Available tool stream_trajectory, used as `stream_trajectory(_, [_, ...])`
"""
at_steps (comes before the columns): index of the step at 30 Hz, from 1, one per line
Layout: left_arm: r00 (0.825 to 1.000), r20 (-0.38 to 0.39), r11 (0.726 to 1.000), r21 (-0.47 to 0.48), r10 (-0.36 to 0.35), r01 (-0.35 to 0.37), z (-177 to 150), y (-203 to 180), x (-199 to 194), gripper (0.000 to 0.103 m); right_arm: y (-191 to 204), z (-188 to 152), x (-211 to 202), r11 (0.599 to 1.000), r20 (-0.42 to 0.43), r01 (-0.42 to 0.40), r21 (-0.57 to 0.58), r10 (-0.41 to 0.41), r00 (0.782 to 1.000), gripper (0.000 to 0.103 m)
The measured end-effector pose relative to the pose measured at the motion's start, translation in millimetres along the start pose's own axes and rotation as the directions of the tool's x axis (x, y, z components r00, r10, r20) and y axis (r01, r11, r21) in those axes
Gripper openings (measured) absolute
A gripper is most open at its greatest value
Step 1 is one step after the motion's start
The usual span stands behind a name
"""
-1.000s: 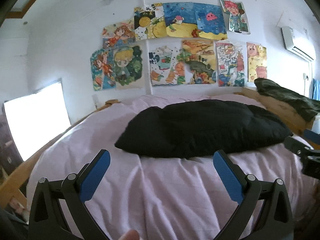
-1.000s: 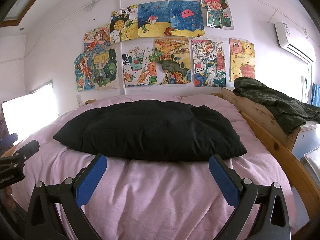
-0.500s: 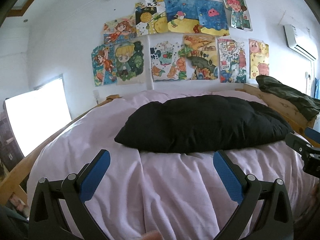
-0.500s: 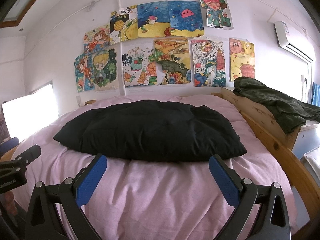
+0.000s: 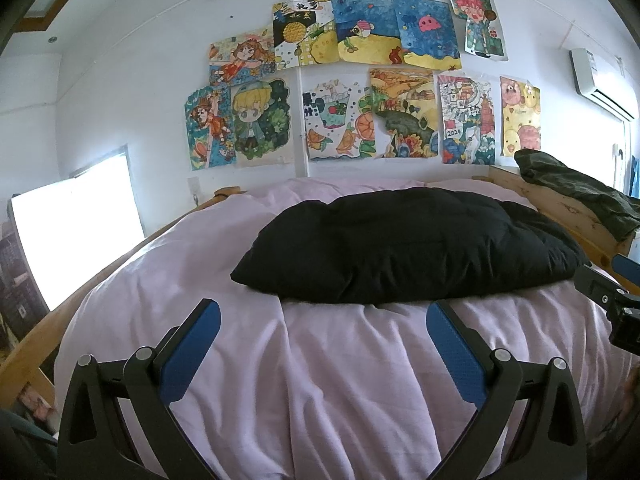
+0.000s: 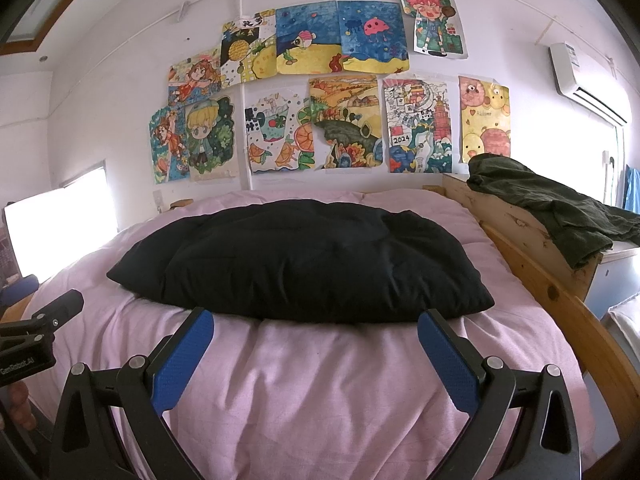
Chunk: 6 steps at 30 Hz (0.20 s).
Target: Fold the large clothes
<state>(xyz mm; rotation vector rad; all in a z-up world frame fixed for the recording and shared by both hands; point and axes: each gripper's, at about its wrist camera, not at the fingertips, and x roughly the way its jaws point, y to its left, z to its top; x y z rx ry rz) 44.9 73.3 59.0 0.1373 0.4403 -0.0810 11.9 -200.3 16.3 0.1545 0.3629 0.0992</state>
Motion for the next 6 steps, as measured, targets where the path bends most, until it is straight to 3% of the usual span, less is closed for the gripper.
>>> stream_trajectory(6, [1.000, -0.026, 1.000, 0.000, -0.003, 0.003, -3.0, 1.8, 4.8, 0.101, 0.0, -1.6, 1.4, 1.000, -0.013, 0.004, -0.001, -0.004, 1.000, 0.103])
